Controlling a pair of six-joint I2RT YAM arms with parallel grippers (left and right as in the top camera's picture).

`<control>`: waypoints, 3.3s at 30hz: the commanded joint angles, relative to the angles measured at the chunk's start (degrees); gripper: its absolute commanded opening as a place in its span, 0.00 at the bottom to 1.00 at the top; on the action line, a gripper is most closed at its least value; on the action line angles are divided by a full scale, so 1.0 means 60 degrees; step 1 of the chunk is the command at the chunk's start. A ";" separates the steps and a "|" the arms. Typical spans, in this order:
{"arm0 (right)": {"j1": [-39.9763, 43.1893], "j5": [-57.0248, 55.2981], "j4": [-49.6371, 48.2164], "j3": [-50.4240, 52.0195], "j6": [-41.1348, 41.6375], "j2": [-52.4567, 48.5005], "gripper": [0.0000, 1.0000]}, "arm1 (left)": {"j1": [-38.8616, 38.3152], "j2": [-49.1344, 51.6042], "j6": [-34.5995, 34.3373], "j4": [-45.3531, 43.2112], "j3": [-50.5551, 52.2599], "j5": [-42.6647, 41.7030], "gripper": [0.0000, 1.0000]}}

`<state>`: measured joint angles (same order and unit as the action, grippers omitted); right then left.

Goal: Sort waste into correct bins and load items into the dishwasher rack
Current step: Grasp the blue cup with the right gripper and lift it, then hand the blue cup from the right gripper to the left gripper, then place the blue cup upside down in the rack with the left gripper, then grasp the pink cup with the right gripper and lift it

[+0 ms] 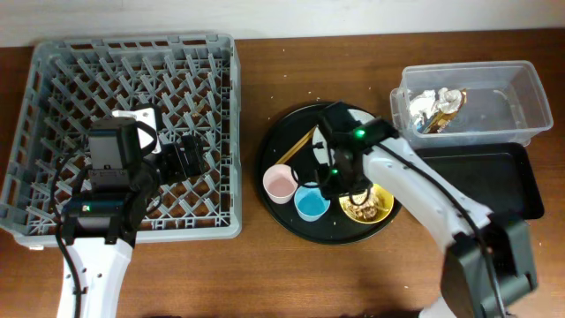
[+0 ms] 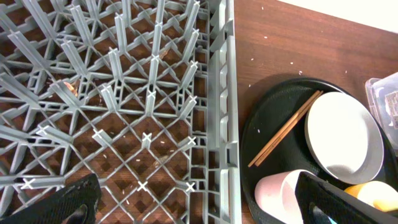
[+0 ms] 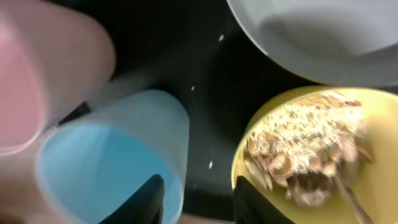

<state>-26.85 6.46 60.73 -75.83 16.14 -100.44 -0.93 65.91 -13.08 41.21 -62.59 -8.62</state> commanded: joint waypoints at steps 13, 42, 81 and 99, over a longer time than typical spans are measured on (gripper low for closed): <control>0.2557 0.6120 -0.0124 -0.2182 -0.3224 0.2328 0.04 | 0.1231 0.0627 -0.0681 -0.2098 -0.0149 -0.9136 0.99; 0.2969 0.7300 -0.0262 -0.2186 -0.3111 0.1734 0.62 | 0.2218 0.0856 -0.0892 0.0251 -0.0324 -0.5690 0.59; -0.0084 0.0459 0.0361 -0.2076 -0.1738 0.0437 0.52 | 0.2025 0.2670 0.1064 0.4390 -0.3847 -0.2255 0.87; 0.1705 0.6098 -0.0306 -0.2812 -0.3082 0.0681 0.04 | 0.1275 0.2911 0.1064 0.3340 -0.3807 -0.8018 0.96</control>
<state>-20.32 27.24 58.76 -90.48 5.15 -104.92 7.07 82.50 -7.68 62.96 -84.88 -42.48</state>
